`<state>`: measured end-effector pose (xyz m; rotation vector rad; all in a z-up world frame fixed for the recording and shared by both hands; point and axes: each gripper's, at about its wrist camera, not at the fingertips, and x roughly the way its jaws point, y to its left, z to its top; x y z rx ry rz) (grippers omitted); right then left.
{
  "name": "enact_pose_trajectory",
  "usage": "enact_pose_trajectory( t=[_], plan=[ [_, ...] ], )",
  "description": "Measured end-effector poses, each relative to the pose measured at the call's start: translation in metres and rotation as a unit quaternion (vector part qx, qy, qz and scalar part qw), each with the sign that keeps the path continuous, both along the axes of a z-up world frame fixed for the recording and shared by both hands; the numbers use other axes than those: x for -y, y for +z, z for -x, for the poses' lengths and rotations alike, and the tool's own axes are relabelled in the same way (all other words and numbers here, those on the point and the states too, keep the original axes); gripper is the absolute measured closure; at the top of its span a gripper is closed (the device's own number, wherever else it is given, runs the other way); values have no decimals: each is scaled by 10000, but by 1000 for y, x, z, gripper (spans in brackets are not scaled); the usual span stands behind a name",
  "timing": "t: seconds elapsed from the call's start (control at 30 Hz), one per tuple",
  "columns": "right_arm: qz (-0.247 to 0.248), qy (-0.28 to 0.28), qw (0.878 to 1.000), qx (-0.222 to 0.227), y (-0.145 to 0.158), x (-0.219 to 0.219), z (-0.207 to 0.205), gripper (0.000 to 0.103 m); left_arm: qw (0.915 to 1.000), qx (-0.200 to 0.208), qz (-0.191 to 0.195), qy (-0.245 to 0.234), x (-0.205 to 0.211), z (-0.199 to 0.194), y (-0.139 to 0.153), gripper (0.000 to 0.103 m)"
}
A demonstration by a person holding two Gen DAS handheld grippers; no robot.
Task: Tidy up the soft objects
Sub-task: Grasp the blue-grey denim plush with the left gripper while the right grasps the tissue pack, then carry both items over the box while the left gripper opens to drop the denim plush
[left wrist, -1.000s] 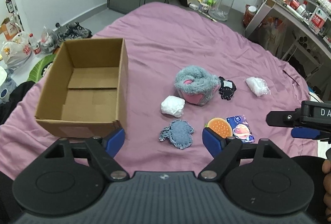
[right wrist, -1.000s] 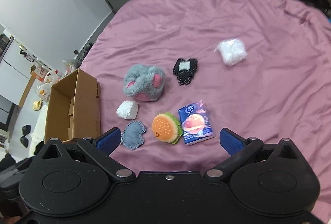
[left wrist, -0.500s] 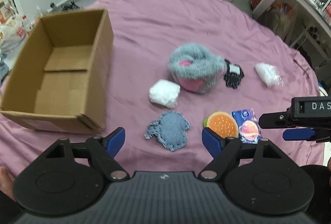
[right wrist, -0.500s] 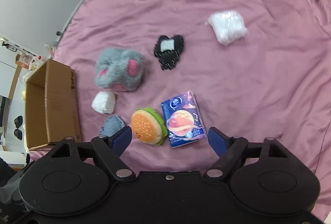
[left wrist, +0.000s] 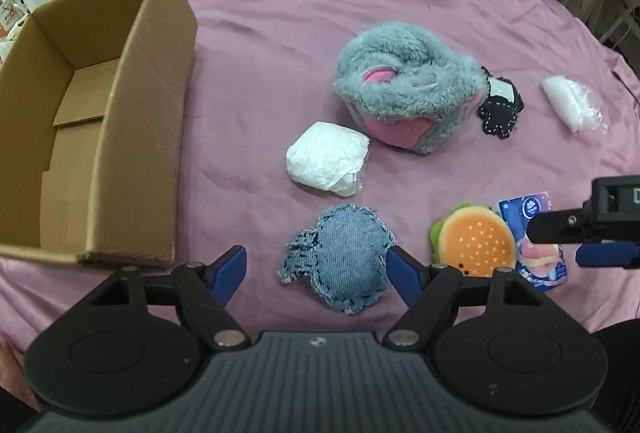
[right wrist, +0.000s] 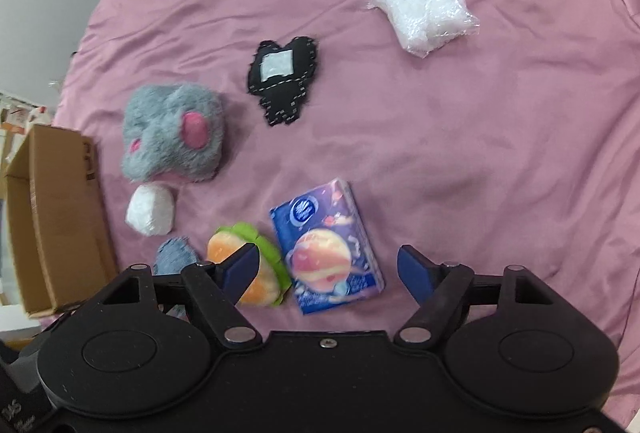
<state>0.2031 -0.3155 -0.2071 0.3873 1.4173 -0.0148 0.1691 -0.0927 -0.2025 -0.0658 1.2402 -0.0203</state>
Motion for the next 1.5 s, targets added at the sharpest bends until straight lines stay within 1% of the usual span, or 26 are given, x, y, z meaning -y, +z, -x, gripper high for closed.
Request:
enact_pose_trajectory(
  t=[0.1,0.23,0.3,0.37,0.4,0.47,0.5,0.53,0.57,0.63,0.7,0.83,0.9,1.07,1.3,1.5],
  plan=[
    [258,41,9996,-91,-8,-7,-8,28,10000,42,-58,-24,1,-7,-3,26],
    [450,34,9987,-250,-18,-12,-16,27,9998,-159,-91,-111,3,-17,-12,26],
    [488,137,9983,-292,-22,-16,-18,26,9996,-209,-93,-147,7,-19,-16,26],
    [650,310,9969,-313,-24,-24,-21,25,9992,-265,-162,-234,11,-20,-20,26],
    [687,309,9967,-317,-25,-26,-22,25,9990,-295,-188,-289,14,-20,-22,26],
    [688,166,9969,-337,-27,-26,-21,29,9983,-332,-197,-439,20,-21,-25,27],
    [652,108,9973,-325,-27,-26,-20,32,9979,-321,-237,-504,23,-21,-25,32],
    [606,100,9976,-315,-27,-27,-18,40,9975,-318,-245,-583,26,-22,-24,41],
    [579,123,9978,-293,-27,-28,-17,51,9973,-328,-201,-620,28,-23,-24,47],
    [532,88,9984,-187,-23,-28,-12,55,9975,-344,-94,-614,30,-23,-21,66],
    [546,-26,9985,-66,-17,-26,-8,57,9977,-295,-95,-595,33,-20,-16,75],
    [544,-76,9983,181,-8,-26,-1,59,9982,-128,-11,-578,31,-14,-4,77],
    [523,-85,9981,318,2,-22,5,62,9985,-41,24,-547,27,-11,3,77],
    [430,-180,9965,699,20,-22,15,65,9987,221,113,-445,15,-2,26,77],
    [387,-263,9915,1210,47,-27,32,69,9970,636,209,-388,-3,10,59,77],
    [310,-566,9859,1545,68,-27,46,70,9949,909,321,-308,-23,19,78,78]
  ],
)
